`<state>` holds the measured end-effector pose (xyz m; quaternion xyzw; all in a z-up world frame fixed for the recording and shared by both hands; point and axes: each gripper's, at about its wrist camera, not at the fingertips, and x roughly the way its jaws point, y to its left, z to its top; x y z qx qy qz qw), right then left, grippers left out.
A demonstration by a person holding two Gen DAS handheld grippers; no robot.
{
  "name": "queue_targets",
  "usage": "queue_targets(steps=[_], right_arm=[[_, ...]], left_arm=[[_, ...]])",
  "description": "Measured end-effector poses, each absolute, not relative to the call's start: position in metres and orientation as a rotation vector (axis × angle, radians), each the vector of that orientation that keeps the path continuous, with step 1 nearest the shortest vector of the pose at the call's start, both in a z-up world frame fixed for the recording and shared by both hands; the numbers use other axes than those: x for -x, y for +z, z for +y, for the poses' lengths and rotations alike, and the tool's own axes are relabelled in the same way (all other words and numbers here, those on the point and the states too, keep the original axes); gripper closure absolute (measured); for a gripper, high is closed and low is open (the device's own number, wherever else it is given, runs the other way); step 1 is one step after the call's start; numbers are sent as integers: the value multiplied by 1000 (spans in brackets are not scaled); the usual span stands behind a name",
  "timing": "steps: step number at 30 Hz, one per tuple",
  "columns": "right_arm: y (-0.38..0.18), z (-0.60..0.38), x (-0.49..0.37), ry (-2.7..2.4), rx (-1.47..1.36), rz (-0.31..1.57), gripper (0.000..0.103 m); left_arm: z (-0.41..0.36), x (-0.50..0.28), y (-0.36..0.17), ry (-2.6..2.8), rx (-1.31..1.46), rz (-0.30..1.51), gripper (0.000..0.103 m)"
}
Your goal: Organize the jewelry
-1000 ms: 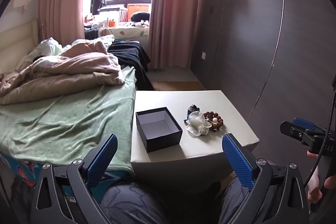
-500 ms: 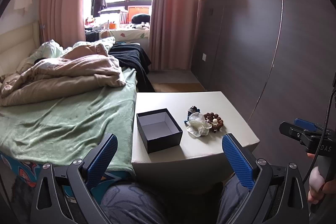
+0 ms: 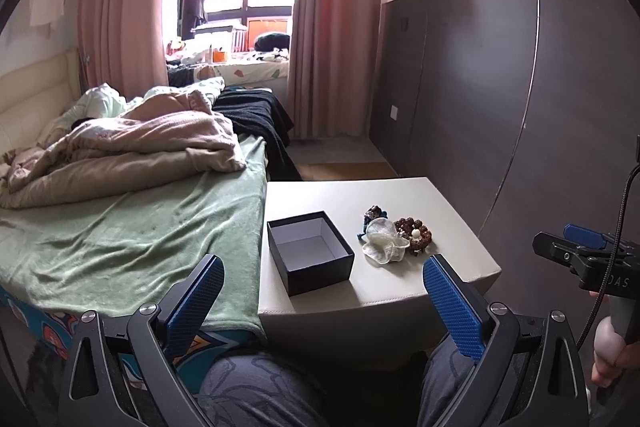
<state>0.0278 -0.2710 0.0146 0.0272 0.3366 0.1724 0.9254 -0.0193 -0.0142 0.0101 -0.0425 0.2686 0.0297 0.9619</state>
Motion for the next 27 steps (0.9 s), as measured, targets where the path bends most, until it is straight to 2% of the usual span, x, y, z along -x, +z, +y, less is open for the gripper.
queue_targets(steps=[27], right_arm=[[28, -278, -18, 286, -57, 643, 5]], left_arm=[[-25, 11, 6, -7, 54, 584, 10]])
